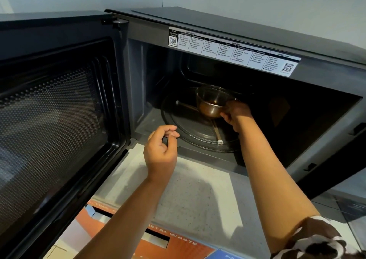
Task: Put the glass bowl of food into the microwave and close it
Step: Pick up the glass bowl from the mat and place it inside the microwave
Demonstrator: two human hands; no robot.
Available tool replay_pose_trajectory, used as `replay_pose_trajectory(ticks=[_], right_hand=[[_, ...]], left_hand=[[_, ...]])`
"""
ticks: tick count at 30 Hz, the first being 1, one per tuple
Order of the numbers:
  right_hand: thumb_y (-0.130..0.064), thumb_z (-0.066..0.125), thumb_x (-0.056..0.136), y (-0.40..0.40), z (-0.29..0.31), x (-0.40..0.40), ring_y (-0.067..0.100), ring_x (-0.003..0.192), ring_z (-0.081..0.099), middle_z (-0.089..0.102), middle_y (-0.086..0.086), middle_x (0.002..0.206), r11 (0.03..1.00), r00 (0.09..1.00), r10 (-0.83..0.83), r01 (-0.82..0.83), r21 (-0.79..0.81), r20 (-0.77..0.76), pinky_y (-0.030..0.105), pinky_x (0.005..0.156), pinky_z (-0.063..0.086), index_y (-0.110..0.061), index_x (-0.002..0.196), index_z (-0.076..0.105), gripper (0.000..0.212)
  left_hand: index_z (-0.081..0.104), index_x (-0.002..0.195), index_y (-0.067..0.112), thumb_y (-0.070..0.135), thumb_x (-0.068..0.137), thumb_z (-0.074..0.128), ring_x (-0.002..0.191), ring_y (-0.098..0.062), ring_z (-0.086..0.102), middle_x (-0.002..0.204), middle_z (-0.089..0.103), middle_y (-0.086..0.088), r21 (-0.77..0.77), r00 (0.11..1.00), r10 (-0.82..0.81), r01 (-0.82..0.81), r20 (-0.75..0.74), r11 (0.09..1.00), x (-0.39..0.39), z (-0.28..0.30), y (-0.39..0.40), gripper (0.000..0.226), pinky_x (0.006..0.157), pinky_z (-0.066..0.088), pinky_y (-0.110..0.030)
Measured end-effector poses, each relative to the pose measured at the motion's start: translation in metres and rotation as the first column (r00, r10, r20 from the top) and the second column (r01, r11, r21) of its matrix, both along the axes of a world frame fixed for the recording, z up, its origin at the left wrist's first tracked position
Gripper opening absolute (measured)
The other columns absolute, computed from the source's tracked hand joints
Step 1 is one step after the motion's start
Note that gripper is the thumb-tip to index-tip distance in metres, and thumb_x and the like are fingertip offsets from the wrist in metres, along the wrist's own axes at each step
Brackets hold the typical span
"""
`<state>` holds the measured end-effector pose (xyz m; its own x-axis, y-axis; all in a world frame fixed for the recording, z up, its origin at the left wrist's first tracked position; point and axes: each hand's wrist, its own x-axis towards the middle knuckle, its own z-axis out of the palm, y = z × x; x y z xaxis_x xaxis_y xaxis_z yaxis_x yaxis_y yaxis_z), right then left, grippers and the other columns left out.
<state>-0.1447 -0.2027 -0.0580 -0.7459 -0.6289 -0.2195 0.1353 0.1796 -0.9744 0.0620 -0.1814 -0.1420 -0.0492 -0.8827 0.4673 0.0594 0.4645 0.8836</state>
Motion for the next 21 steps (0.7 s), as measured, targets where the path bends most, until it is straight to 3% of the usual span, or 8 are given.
replay_pose_trajectory(ticks=[11, 14, 16, 21], right_hand=[[-0.016, 0.039, 0.096, 0.002, 0.002, 0.001, 0.003, 0.020, 0.047, 0.054, 0.002, 0.067, 0.999, 1.000, -0.009, 0.009, 0.039, -0.011, 0.008, 0.023, 0.029, -0.017, 0.070, 0.048, 0.028], [-0.020, 0.040, 0.094, 0.004, 0.003, -0.001, 0.010, 0.038, 0.050, 0.051, 0.002, 0.065, 0.995, 0.997, -0.006, 0.014, 0.095, -0.083, 0.007, 0.025, 0.026, -0.017, 0.068, 0.048, 0.028], [-0.025, 0.042, 0.093, 0.005, 0.003, -0.002, 0.011, 0.047, 0.043, 0.048, 0.002, 0.059, 0.991, 0.986, 0.000, 0.022, 0.130, -0.165, 0.013, 0.029, 0.029, -0.017, 0.062, 0.049, 0.033], [-0.037, 0.045, 0.090, 0.015, 0.010, 0.003, 0.015, 0.045, 0.044, 0.050, 0.003, 0.052, 0.985, 0.967, -0.044, 0.084, 0.149, -0.249, 0.024, 0.045, 0.032, -0.016, 0.058, 0.052, 0.039]], left_hand=[[0.064, 0.096, 0.014, 0.009, 0.086, 0.048, 0.052, -0.001, 0.048, 0.083, 0.068, -0.005, -0.024, 1.000, 0.018, -0.018, 0.014, 1.000, -0.001, -0.002, -0.001, 0.020, 0.053, 0.033, -0.007], [0.064, 0.096, 0.015, 0.010, 0.086, 0.048, 0.052, -0.002, 0.047, 0.084, 0.068, -0.004, -0.027, 1.000, 0.019, -0.019, 0.013, 0.999, -0.001, -0.003, -0.002, 0.020, 0.053, 0.033, -0.006], [0.065, 0.097, 0.013, 0.010, 0.086, 0.047, 0.051, -0.004, 0.045, 0.085, 0.068, -0.006, -0.020, 1.000, 0.017, -0.017, 0.017, 1.000, 0.000, -0.003, -0.002, 0.021, 0.052, 0.033, -0.007], [0.065, 0.098, 0.009, 0.009, 0.086, 0.046, 0.063, -0.005, 0.054, 0.092, 0.067, -0.014, -0.012, 0.999, 0.025, -0.024, 0.038, 1.000, 0.002, -0.002, 0.003, 0.023, 0.061, 0.041, -0.011]])
